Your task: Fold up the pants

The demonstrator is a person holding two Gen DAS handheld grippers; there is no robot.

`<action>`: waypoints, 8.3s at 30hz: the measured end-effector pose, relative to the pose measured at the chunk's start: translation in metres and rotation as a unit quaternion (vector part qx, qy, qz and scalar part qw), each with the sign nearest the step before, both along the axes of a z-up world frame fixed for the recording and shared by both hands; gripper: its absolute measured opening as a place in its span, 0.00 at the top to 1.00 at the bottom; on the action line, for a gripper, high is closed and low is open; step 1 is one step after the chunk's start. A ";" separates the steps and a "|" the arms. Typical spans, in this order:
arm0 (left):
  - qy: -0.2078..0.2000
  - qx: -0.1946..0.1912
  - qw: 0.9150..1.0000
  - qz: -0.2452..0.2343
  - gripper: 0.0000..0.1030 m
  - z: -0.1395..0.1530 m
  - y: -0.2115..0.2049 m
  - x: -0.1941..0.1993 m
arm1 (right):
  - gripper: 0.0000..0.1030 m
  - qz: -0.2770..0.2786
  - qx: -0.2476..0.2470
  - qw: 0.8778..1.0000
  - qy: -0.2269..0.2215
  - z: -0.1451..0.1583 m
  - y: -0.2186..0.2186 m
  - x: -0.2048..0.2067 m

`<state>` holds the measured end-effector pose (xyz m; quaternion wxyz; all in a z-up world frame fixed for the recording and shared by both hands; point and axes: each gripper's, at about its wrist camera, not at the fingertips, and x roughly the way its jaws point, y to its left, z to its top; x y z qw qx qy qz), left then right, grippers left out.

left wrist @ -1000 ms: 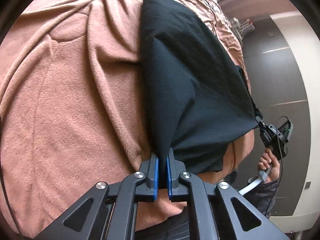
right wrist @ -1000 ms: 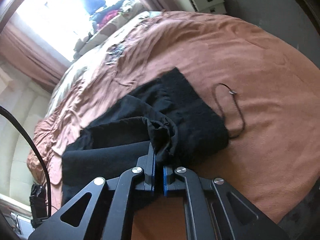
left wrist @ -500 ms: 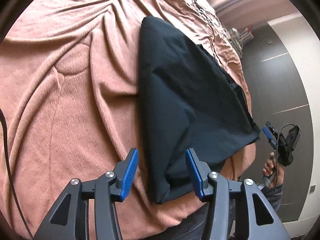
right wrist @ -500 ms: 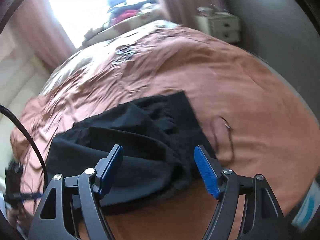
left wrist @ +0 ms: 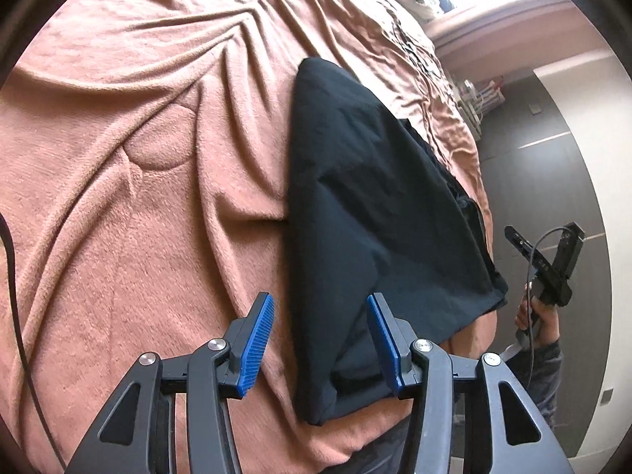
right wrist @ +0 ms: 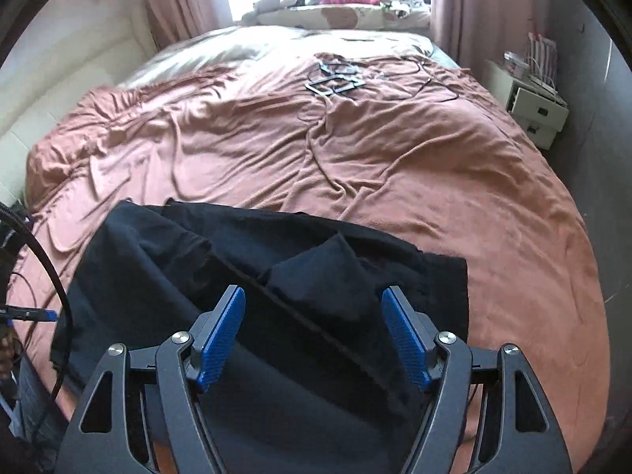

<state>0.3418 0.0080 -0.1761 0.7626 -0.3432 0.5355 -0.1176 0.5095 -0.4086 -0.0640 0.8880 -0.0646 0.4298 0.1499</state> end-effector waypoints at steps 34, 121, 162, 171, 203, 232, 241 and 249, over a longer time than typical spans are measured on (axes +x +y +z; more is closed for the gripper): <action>0.005 0.003 1.000 0.011 0.51 -0.011 -0.011 0.015 | 0.98 -0.150 -0.006 0.989 0.017 -0.009 -0.051 0.062; 0.024 -0.010 0.999 -0.027 0.52 -0.026 -0.027 0.093 | 0.92 -0.060 -0.013 0.991 0.117 -0.039 -0.076 0.036; -0.006 -0.037 0.999 0.010 0.97 0.004 -0.001 0.085 | 0.85 -0.073 0.109 0.977 0.167 -0.061 -0.094 0.044; -0.014 -0.012 1.000 0.024 0.97 0.022 0.046 0.071 | 0.85 -0.044 0.117 0.977 0.173 -0.072 -0.047 0.039; -0.001 0.029 0.996 0.082 0.97 0.029 0.204 0.015 | 0.86 0.002 0.117 0.977 0.178 -0.118 0.128 0.032; 0.049 0.008 0.995 0.090 0.69 -0.022 0.196 -0.076 | 0.48 -0.075 0.287 0.928 0.224 -0.142 0.052 -0.052; 0.057 0.017 0.994 0.087 0.92 -0.012 0.186 -0.085 | 0.48 -0.087 0.388 0.887 0.233 -0.158 0.040 -0.041; 0.051 0.020 0.995 0.081 0.92 0.000 0.187 -0.090 | 0.81 -0.085 0.383 0.890 0.230 -0.156 0.046 -0.036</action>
